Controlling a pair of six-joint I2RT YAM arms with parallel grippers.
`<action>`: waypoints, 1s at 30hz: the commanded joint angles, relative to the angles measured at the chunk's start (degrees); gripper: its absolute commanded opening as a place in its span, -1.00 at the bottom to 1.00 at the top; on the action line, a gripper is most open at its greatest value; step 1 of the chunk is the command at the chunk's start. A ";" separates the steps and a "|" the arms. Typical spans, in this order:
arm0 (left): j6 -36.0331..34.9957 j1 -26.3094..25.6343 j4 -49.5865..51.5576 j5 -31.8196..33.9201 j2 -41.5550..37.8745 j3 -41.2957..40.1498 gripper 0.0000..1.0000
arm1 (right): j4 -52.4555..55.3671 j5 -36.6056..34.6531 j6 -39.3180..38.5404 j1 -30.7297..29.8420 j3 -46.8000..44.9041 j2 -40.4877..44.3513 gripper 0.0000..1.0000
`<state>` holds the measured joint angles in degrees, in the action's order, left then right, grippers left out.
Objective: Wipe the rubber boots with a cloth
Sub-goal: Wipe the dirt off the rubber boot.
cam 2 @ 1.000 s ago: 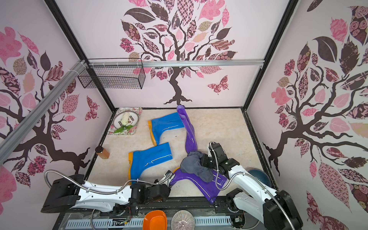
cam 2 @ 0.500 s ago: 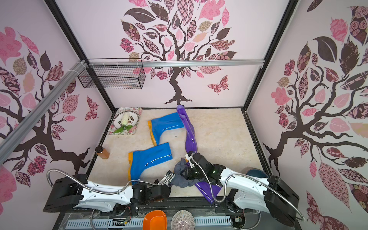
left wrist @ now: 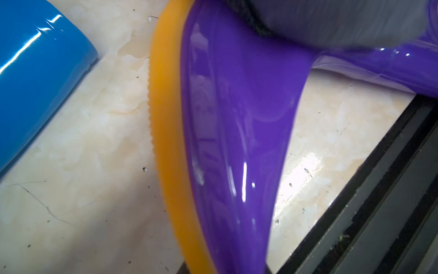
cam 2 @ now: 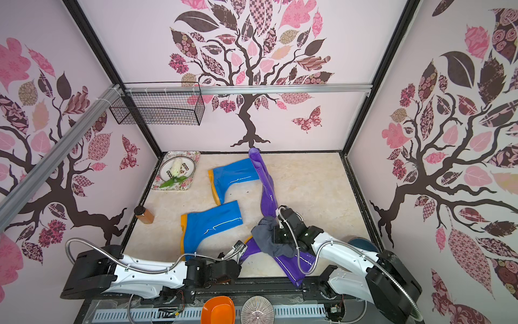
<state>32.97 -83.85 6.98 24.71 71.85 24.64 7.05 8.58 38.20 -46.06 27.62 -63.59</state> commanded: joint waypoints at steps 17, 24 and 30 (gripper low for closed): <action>-2.96 -0.40 -6.92 -10.36 -4.61 0.72 -1.00 | -10.51 -1.52 7.01 -20.65 -3.69 -3.96 -1.00; -3.32 -0.42 -6.28 -13.92 -6.20 1.21 -0.72 | -3.76 -6.42 7.04 -20.56 -1.77 -0.23 -1.00; -3.63 -0.15 -0.68 -12.30 -10.92 1.41 -0.10 | 8.84 -11.81 6.19 -20.54 4.45 9.85 -1.00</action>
<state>30.61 -83.44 9.67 15.20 63.55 24.60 6.04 2.02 44.31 -66.32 28.80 -57.17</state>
